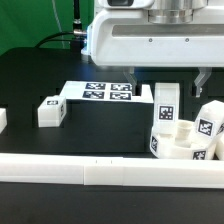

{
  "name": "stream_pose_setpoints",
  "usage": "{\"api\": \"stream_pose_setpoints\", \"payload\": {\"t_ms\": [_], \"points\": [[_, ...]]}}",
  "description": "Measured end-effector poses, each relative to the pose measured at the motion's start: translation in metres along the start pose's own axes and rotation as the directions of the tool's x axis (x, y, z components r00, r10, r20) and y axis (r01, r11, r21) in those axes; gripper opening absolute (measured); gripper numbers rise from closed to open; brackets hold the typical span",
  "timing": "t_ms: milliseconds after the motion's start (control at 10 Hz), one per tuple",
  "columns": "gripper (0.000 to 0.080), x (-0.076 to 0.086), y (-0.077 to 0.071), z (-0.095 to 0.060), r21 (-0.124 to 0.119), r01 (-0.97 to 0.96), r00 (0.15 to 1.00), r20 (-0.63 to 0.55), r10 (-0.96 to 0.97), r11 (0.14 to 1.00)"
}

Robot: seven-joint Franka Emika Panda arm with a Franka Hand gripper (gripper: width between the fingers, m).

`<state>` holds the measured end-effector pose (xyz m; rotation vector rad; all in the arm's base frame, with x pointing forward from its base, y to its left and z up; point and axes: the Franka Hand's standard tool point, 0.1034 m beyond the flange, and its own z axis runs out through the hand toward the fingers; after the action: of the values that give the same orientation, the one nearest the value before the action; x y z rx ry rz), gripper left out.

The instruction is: Assemble stool

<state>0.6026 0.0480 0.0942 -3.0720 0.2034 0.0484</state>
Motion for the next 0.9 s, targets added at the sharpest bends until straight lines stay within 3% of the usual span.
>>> {"api": "stream_pose_setpoints", "payload": {"t_ms": [100, 200, 300, 400, 500, 900], "points": [[0.0649, -0.0013, 0.0007, 0.0032, -0.002, -0.001, 1.000, 0.005, 0.001, 1.000], [0.0514, -0.0019, 0.0011, 0.0041, -0.003, -0.001, 1.000, 0.004, 0.001, 1.000], [0.0514, -0.0013, 0.0013, 0.0042, -0.003, -0.001, 1.000, 0.000, 0.001, 1.000], [0.0376, -0.0009, 0.0014, 0.0041, -0.003, 0.000, 1.000, -0.002, 0.000, 1.000], [0.0333, -0.0004, 0.0013, 0.0039, -0.003, 0.000, 1.000, -0.005, 0.000, 1.000], [0.0333, -0.0004, 0.0015, 0.0040, -0.002, -0.065, 0.998, -0.005, 0.065, 0.998]]}}
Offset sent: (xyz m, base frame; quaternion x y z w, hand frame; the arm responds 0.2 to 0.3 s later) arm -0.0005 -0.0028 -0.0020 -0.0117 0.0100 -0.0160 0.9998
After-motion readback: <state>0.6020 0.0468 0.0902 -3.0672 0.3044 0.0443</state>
